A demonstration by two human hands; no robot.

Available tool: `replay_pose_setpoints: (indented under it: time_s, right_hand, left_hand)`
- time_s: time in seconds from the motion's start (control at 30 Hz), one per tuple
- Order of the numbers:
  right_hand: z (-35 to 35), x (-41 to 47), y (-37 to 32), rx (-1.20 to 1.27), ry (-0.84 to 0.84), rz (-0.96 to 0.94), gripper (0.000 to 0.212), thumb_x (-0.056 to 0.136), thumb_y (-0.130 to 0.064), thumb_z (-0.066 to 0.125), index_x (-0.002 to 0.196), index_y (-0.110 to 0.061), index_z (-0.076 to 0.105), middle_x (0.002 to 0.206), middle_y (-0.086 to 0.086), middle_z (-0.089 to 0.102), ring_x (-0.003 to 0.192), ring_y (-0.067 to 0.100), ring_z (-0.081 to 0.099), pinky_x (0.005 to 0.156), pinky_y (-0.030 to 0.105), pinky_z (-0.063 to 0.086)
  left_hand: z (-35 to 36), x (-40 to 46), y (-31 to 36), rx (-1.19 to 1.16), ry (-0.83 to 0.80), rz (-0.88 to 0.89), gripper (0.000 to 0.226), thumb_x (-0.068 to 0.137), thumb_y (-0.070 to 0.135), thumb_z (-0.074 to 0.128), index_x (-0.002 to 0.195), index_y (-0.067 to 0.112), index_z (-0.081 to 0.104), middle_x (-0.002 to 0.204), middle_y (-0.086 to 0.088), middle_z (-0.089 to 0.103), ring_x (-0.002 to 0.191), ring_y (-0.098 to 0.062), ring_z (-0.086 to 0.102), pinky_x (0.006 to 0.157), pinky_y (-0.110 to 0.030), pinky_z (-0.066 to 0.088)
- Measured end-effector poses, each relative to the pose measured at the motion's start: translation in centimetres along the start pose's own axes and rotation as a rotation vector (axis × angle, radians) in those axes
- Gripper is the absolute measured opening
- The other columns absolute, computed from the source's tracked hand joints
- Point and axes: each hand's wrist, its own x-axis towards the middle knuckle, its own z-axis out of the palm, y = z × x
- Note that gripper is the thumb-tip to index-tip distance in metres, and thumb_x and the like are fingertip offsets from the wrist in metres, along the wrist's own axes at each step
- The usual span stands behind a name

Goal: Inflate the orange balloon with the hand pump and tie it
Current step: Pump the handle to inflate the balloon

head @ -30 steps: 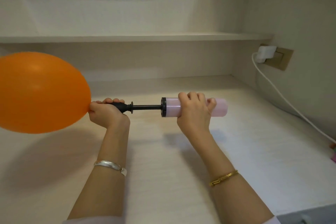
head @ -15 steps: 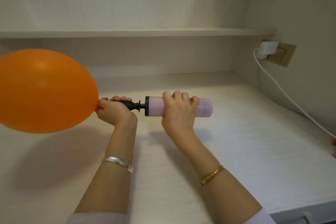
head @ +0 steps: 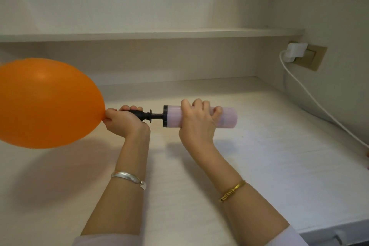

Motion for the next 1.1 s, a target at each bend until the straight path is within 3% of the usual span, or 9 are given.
replay_pose_setpoints:
  time_s: [0.13, 0.37, 0.67, 0.8, 1.0, 1.1]
  right_hand:
    - [0.7, -0.5, -0.5, 0.066, -0.101, 0.000, 0.043, 0.068, 0.004, 0.050, 0.106, -0.016, 0.048, 0.100, 0.012, 0.052, 0.097, 0.030, 0.042, 0.091, 0.043, 0.017]
    - [-1.4, 0.4, 1.6, 0.036, 0.071, -0.006, 0.038, 0.060, 0.008, 0.058, 0.092, -0.013, 0.057, 0.087, 0.011, 0.058, 0.087, 0.032, 0.049, 0.081, 0.036, 0.016]
    - [-0.9, 0.5, 0.6, 0.026, 0.030, 0.037, 0.040, 0.065, 0.011, 0.048, 0.096, -0.014, 0.053, 0.096, 0.013, 0.054, 0.097, 0.032, 0.044, 0.090, 0.044, 0.017]
    - [-0.1, -0.1, -0.6, 0.030, 0.020, -0.005, 0.041, 0.067, 0.009, 0.046, 0.100, -0.015, 0.051, 0.097, 0.013, 0.053, 0.097, 0.031, 0.044, 0.088, 0.042, 0.012]
    - [-1.0, 0.6, 1.7, 0.041, 0.054, -0.014, 0.042, 0.062, 0.011, 0.054, 0.096, -0.013, 0.057, 0.095, 0.013, 0.057, 0.095, 0.032, 0.048, 0.086, 0.041, 0.021]
    - [-1.6, 0.9, 3.7, -0.029, 0.043, 0.025, 0.041, 0.063, 0.008, 0.053, 0.097, -0.016, 0.055, 0.098, 0.009, 0.056, 0.096, 0.029, 0.046, 0.082, 0.038, 0.015]
  left_hand:
    - [-0.2, -0.8, -1.0, 0.056, -0.035, 0.026, 0.018, 0.091, 0.014, 0.032, 0.075, 0.019, 0.037, 0.051, 0.001, 0.044, 0.035, -0.011, 0.044, 0.045, -0.020, 0.044]
    - [0.1, 0.3, 0.8, -0.031, -0.017, 0.005, 0.019, 0.089, 0.011, 0.031, 0.072, 0.017, 0.036, 0.052, 0.000, 0.044, 0.036, -0.013, 0.042, 0.044, -0.021, 0.045]
    - [0.3, -0.5, 0.1, -0.052, -0.012, -0.021, 0.016, 0.092, 0.015, 0.030, 0.078, 0.017, 0.035, 0.053, 0.000, 0.042, 0.037, -0.012, 0.041, 0.044, -0.020, 0.043]
    - [0.4, -1.6, -0.8, -0.023, -0.038, -0.021, 0.022, 0.092, 0.013, 0.027, 0.074, 0.019, 0.037, 0.054, -0.001, 0.040, 0.036, -0.012, 0.038, 0.043, -0.020, 0.040]
    - [0.1, -0.1, 0.5, -0.009, 0.012, -0.045, 0.020, 0.092, 0.013, 0.028, 0.075, 0.017, 0.038, 0.054, 0.000, 0.041, 0.037, -0.012, 0.040, 0.044, -0.021, 0.044]
    - [-0.2, 0.8, 1.0, -0.009, 0.020, -0.074, 0.016, 0.091, 0.011, 0.026, 0.081, 0.014, 0.038, 0.056, 0.000, 0.041, 0.038, -0.013, 0.039, 0.045, -0.023, 0.044]
